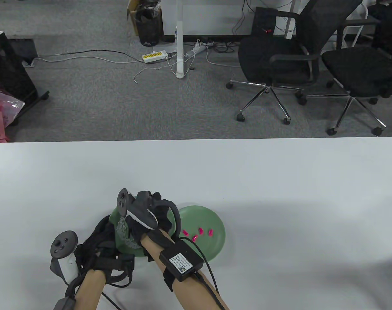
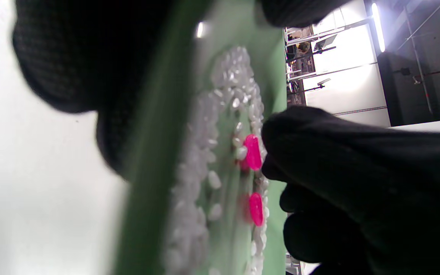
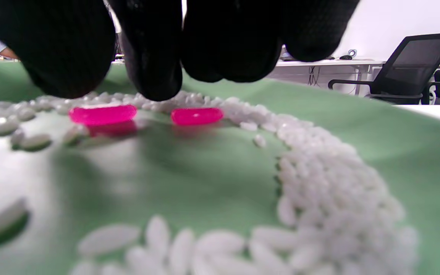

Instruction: Pick gummy candy with hand pinch into plate

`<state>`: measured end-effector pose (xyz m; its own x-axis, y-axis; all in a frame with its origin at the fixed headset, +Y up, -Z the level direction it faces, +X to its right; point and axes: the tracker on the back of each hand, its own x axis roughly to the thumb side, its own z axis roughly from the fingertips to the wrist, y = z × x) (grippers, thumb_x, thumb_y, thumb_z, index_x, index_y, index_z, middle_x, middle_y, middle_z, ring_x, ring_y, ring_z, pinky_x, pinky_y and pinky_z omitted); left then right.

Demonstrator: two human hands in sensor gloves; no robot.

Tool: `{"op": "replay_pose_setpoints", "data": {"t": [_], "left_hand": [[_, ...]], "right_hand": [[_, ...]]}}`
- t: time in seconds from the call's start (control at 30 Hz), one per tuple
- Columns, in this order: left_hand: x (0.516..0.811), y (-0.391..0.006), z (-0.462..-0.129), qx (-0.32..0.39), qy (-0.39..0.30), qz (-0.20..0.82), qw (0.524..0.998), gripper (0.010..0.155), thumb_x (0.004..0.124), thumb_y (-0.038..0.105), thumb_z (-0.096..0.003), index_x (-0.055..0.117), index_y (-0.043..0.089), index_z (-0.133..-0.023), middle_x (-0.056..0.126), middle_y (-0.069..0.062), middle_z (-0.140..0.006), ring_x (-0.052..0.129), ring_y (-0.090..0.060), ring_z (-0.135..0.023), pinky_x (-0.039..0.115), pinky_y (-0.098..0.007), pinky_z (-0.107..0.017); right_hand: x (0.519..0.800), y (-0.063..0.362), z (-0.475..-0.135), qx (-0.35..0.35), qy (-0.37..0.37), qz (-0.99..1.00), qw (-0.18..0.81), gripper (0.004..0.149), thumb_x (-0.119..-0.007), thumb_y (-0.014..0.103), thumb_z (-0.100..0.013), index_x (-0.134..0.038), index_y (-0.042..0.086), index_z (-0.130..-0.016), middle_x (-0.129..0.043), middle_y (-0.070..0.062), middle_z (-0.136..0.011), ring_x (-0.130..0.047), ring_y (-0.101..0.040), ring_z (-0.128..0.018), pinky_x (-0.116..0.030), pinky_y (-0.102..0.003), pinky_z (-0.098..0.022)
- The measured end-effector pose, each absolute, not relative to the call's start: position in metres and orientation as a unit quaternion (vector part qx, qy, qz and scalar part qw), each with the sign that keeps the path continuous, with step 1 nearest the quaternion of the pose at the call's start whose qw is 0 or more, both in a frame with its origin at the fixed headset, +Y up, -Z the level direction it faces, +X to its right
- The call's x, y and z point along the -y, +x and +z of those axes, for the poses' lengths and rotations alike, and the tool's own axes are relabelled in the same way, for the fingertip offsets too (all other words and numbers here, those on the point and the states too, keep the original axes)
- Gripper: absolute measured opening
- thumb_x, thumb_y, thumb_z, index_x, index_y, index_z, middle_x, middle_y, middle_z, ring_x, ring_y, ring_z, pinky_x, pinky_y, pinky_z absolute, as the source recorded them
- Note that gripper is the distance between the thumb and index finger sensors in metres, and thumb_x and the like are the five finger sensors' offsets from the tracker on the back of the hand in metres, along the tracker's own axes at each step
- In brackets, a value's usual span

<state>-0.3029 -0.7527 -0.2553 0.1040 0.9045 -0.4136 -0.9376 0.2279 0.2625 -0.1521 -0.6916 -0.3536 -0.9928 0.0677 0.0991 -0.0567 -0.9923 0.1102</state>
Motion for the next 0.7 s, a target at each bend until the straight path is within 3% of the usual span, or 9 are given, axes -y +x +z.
{"op": "replay_pose_setpoints", "data": {"t": [0.7], "left_hand": [[0.7543,-0.3033,-0.255,-0.251,-0.033,0.611,0.75,0.06,0.069,0.041,-0.0457,0.072,0.021,-0.103,0.102,-0.012,-0.072,0.116,-0.032,-0.032,0.094,-0.043,-0.029]], "right_hand": [[0.6996,-0.1516,-0.3526,-0.051,0.061,0.996,0.045,0.047,-0.09,0.048,-0.031,-0.092,0.024,-0.071,-0.082,0.003,-0.084,-0.083,-0.027,-0.072,-0.07,-0.051,-0.06]]}}
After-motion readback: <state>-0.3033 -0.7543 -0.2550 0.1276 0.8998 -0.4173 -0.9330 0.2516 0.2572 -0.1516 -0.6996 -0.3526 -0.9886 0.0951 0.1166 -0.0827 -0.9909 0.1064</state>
